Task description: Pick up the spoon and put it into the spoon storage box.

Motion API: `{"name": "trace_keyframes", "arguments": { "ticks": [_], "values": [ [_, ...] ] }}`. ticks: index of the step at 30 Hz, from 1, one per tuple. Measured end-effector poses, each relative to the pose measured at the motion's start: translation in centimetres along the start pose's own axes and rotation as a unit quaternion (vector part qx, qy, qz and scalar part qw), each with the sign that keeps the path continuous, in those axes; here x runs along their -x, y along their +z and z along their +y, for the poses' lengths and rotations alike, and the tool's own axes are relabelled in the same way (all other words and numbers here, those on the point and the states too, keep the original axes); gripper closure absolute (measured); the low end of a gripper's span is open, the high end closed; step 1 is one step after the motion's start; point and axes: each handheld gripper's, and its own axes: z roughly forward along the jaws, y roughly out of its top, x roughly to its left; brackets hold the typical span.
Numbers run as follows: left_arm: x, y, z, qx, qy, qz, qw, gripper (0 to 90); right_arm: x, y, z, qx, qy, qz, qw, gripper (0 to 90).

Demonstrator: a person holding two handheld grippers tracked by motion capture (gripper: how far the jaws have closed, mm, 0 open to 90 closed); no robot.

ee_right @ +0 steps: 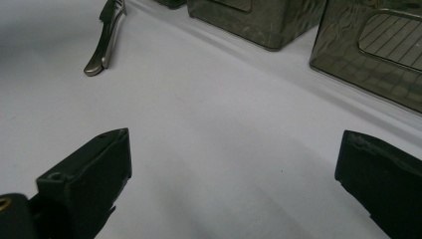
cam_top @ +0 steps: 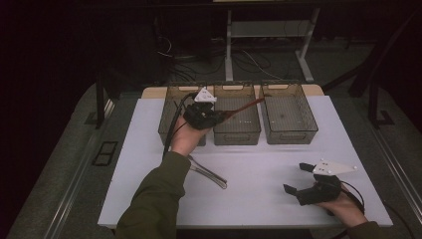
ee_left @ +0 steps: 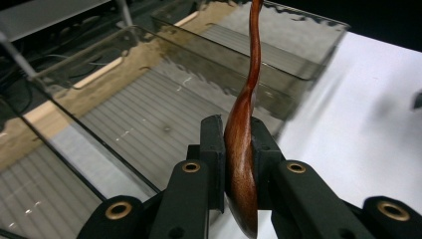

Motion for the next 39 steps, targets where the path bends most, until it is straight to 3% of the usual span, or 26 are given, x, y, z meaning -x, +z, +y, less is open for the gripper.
{"name": "trace_keyframes", "arguments": {
  "ticks": [3, 10, 14, 15, 16, 20, 25, 39],
  "values": [
    [-0.5, 0.6, 0.4, 0.004, -0.013, 0.011, 0.9998, 79.6, 0.0, 0.0, 0.0, 0.000, 0.001, 0.000, 1.0000, 0.6],
    [-1.9, 2.3, 0.8, -0.020, -0.023, 0.045, 0.9985, 79.6, 0.1, -0.1, 0.0, 0.002, 0.001, 0.000, 1.0000, 0.6],
    [-2.2, 3.5, 0.5, -0.028, -0.058, 0.054, 0.9965, 79.6, 0.2, -0.2, 0.0, 0.004, 0.000, -0.001, 1.0000, 0.6],
    [-2.4, 3.6, 0.4, -0.036, -0.051, 0.056, 0.9965, 79.6, 0.2, -0.2, 0.0, 0.003, 0.004, -0.001, 1.0000, 0.6],
    [-2.4, 4.0, 0.3, -0.041, -0.061, 0.057, 0.9957, 79.6, 0.2, -0.3, 0.0, 0.003, 0.004, -0.002, 1.0000, 0.6],
    [-2.5, 5.1, -0.1, -0.071, -0.060, 0.062, 0.9937, 79.5, 0.3, -0.4, 0.0, 0.004, 0.004, -0.003, 1.0000, 0.6],
    [-2.3, 5.9, -0.3, -0.089, -0.059, 0.066, 0.9921, 79.4, 0.4, -0.5, 0.0, 0.007, 0.004, -0.004, 1.0000, 0.6],
    [-1.6, 7.3, -0.8, -0.115, -0.063, 0.073, 0.9887, 79.2, 0.4, -0.6, 0.0, 0.009, 0.003, -0.004, 0.9999, 0.6]
  ]
}}
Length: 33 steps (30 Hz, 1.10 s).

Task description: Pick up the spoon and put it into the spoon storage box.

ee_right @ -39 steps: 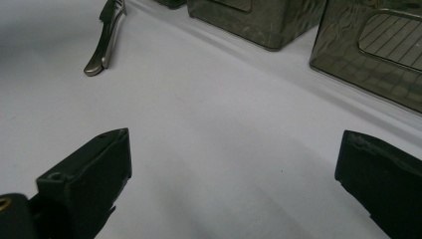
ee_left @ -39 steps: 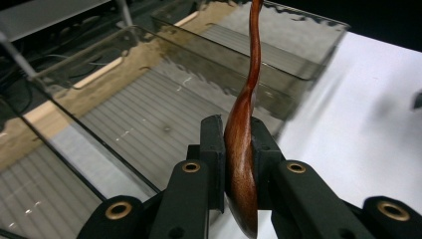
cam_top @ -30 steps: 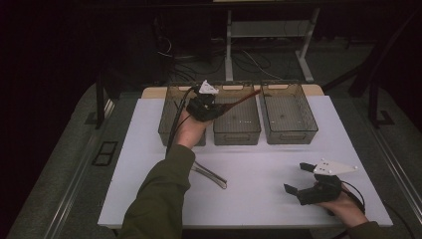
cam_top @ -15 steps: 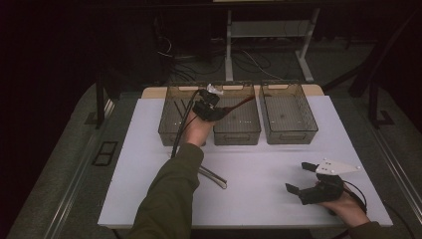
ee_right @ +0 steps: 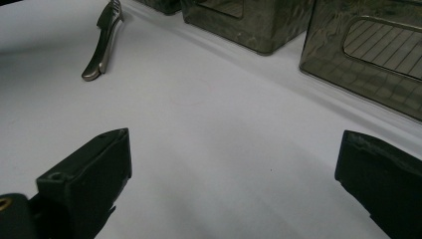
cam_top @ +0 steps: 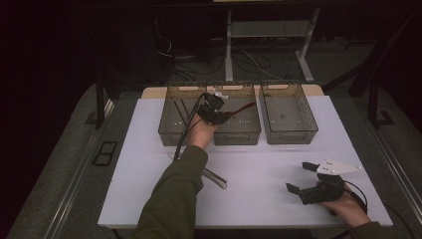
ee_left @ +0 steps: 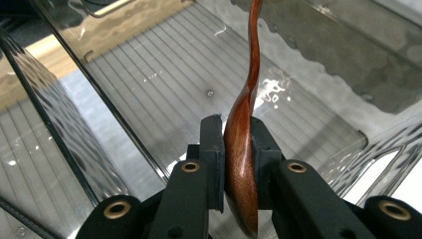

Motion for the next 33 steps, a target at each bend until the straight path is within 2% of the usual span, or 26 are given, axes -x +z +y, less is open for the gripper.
{"name": "trace_keyframes", "arguments": {
  "ticks": [7, 14, 18, 20, 23, 25, 27, 28, 33],
  "values": [
    [0.1, 0.3, -0.1, -0.008, 0.003, -0.008, 0.9999, 73.5, 0.0, 0.0, 0.0, 0.000, 0.000, -0.002, 1.0000, 0.6],
    [0.1, -0.4, 0.0, 0.016, -0.004, -0.023, 0.9996, 67.0, 0.0, 0.0, 0.0, -0.001, 0.000, 0.000, 1.0000, 0.6],
    [0.0, -1.5, 0.1, 0.036, 0.005, -0.037, 0.9986, 61.7, 0.0, 0.0, 0.0, -0.001, 0.000, -0.001, 1.0000, 0.6],
    [0.1, -2.2, 0.1, 0.053, 0.004, -0.050, 0.9974, 59.4, 0.0, 0.0, 0.0, -0.001, 0.001, -0.002, 1.0000, 0.6],
    [0.1, -3.1, -0.1, 0.067, 0.013, -0.067, 0.9954, 55.0, 0.0, 0.0, 0.0, -0.001, 0.000, -0.001, 1.0000, 0.6],
    [0.1, -3.8, -0.3, 0.080, 0.016, -0.082, 0.9932, 51.1, 0.0, 0.0, 0.0, -0.002, 0.000, -0.001, 1.0000, 0.6],
    [0.1, -4.4, -0.5, 0.089, 0.029, -0.089, 0.9916, 48.0, 0.0, 0.0, 0.0, -0.002, 0.001, -0.001, 1.0000, 0.6],
    [0.4, -4.8, -0.7, 0.098, 0.025, -0.095, 0.9903, 46.5, 0.0, 0.0, 0.0, -0.002, 0.001, -0.001, 1.0000, 0.6],
    [1.2, -6.3, -1.4, 0.120, 0.038, -0.117, 0.9851, 40.5, 0.0, 0.1, 0.0, -0.002, 0.000, -0.001, 1.0000, 0.6]
  ]
}}
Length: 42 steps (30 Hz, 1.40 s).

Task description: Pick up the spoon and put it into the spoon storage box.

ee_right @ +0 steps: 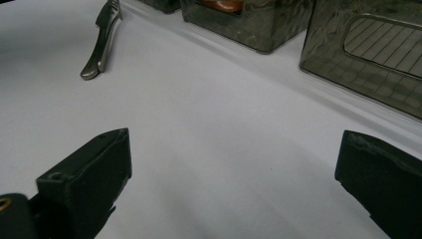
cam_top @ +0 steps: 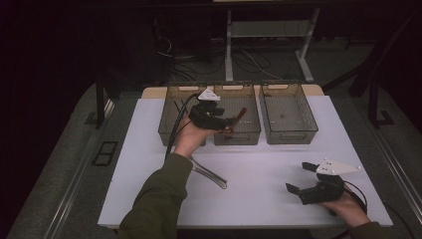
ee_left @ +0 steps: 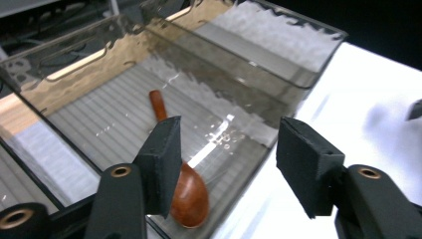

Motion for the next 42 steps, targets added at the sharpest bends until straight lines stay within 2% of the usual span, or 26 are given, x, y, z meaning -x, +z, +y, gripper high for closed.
{"name": "trace_keyframes", "arguments": {
  "ticks": [4, 10, 13, 17, 20, 26, 33, 42],
  "values": [
    [1.0, -1.2, -0.5, 0.015, 0.010, -0.010, 0.9998, 36.3, 0.0, 0.0, 0.0, 0.000, 0.001, -0.001, 1.0000, 0.6],
    [2.5, -2.8, -2.5, 0.025, 0.018, -0.020, 0.9993, 29.3, 0.0, 0.0, 0.0, 0.000, 0.001, -0.001, 1.0000, 0.6],
    [2.9, -3.7, -3.6, 0.027, 0.017, -0.024, 0.9992, 32.0, 0.0, 0.0, 0.0, 0.000, 0.001, -0.001, 1.0000, 0.6],
    [3.2, -4.6, -5.2, 0.027, 0.017, -0.023, 0.9992, 42.3, -0.1, 0.0, 0.0, -0.002, 0.003, 0.000, 1.0000, 0.6],
    [3.2, -5.2, -6.1, 0.020, 0.027, -0.012, 0.9994, 49.7, -0.1, 0.0, 0.1, -0.002, 0.000, 0.000, 1.0000, 0.6],
    [2.5, -6.4, -8.3, 0.008, 0.011, -0.006, 0.9999, 61.6, 0.0, 0.0, 0.0, 0.000, 0.003, -0.001, 1.0000, 0.6],
    [2.1, -7.2, -10.5, 0.001, -0.001, -0.004, 1.0000, 64.3, 0.0, -0.1, 0.0, 0.000, 0.001, -0.002, 1.0000, 0.6],
    [1.0, -7.9, -12.1, -0.013, -0.004, 0.009, 0.9999, 64.0, 0.0, -0.1, 0.0, 0.000, 0.000, -0.002, 1.0000, 0.6]
  ]
}}
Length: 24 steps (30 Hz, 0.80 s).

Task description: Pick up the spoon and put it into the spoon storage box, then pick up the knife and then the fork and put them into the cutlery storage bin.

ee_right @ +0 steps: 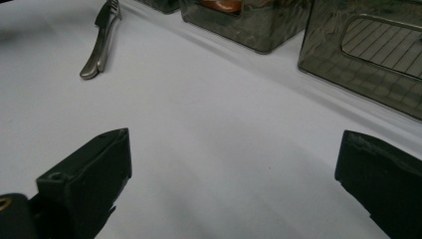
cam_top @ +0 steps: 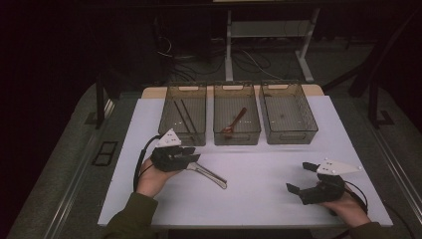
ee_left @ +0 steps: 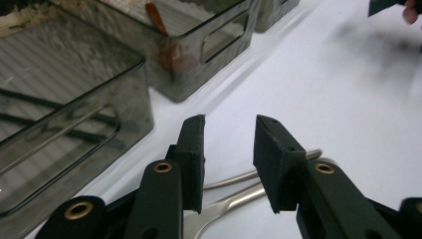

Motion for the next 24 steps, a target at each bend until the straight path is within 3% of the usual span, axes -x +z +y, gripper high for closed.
{"name": "trace_keyframes", "arguments": {
  "ticks": [12, 17, 24],
  "values": [
    [-2.7, 0.6, -1.0, -0.043, 0.039, 0.027, 0.9979, 58.0, 0.0, 0.1, 0.0, -0.002, -0.002, 0.001, 1.0000, 0.6],
    [-3.8, 1.2, -1.1, -0.044, 0.046, 0.020, 0.9978, 56.7, 0.0, 0.2, 0.0, -0.005, 0.002, 0.000, 1.0000, 0.6],
    [-4.2, 2.7, -0.9, -0.070, 0.074, -0.018, 0.9946, 54.2, 0.1, 0.2, -0.1, -0.005, 0.002, 0.000, 1.0000, 0.6]
  ]
}}
